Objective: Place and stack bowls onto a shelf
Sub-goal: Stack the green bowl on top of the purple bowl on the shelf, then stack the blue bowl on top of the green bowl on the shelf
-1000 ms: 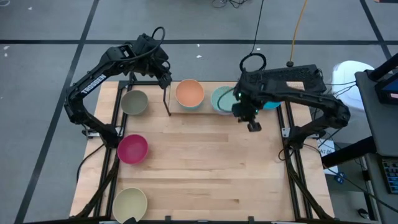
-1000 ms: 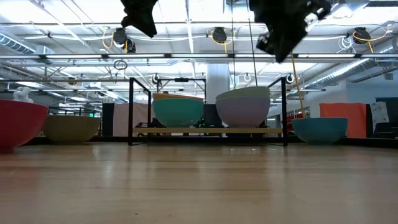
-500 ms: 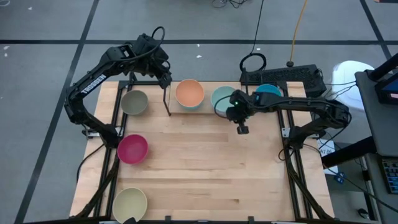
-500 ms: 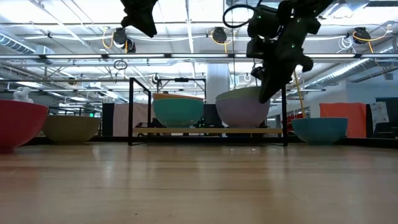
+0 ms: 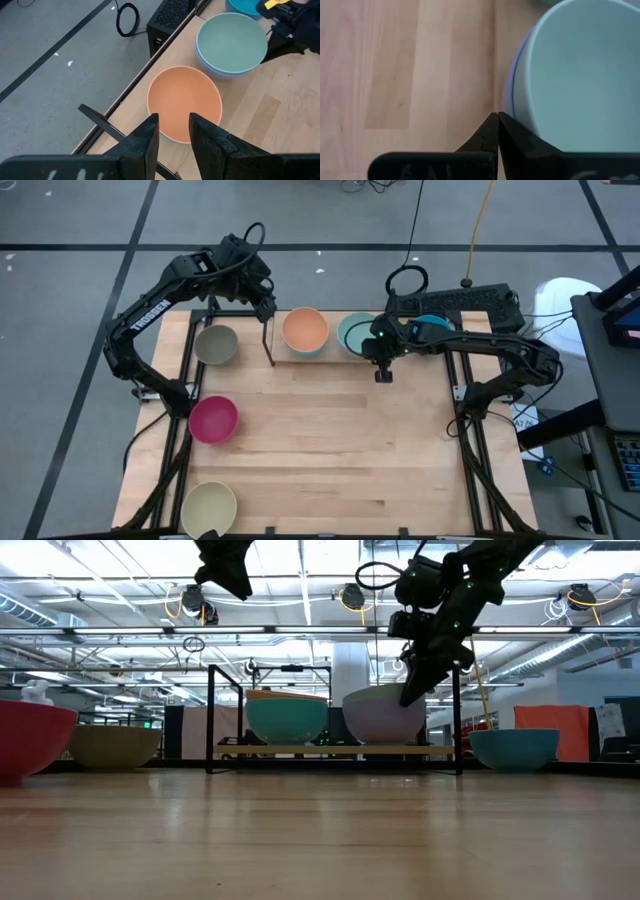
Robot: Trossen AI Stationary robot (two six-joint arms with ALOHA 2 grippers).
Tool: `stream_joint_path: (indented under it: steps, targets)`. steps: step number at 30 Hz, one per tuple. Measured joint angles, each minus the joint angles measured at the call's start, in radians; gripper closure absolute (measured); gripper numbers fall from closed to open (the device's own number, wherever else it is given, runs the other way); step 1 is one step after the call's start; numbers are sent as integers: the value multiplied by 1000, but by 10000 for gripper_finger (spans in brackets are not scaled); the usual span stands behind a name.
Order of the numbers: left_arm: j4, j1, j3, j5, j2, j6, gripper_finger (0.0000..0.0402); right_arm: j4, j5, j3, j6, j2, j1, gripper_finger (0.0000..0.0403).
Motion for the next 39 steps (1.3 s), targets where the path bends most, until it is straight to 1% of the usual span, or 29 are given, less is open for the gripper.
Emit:
stream_joint_path:
  steps: [4, 7, 10, 15, 17, 20, 22, 24, 27, 29, 32, 35, 39]
  targets:
    - [-6, 0, 0, 0, 0, 5, 289, -8, 0, 0, -7, 6, -4, 403]
    - [-32, 0, 0, 0, 0, 29, 289, -46, -1, 3, -28, -28, 3, 403]
    - [-71, 0, 0, 0, 0, 36, 289, -144, -1, 43, -13, -84, 10, 403]
    - [-109, -4, 0, 0, 0, 13, 289, -363, -2, 100, 59, -196, 17, 403]
    - [-109, -7, 0, 1, 0, -3, 289, -410, -1, 101, 121, -249, 17, 403]
    - [-109, -7, 0, 1, 0, -20, 289, -458, 5, 101, 168, -323, 11, 402]
    - [-109, -8, 0, 1, 0, -27, 289, -487, 55, 101, 197, -372, 9, 396]
    - [-114, -9, 0, 1, 0, -26, 289, -518, 142, 101, 248, -415, 8, 384]
    - [-117, -9, 0, 1, 0, -35, 289, -572, 290, 101, 300, -468, 8, 359]
    - [-119, -9, 0, 1, 0, -42, 289, -612, 348, 101, 324, -489, 8, 340]
    - [-121, -9, 0, 1, 0, -44, 289, -678, 389, 101, 353, -504, -5, 310]
    - [-121, -9, 0, 1, 0, -45, 289, -734, 390, 94, 377, -504, -27, 285]
    - [-121, -9, 0, 1, 0, -45, 289, -756, 382, 43, 379, -504, -80, 273]
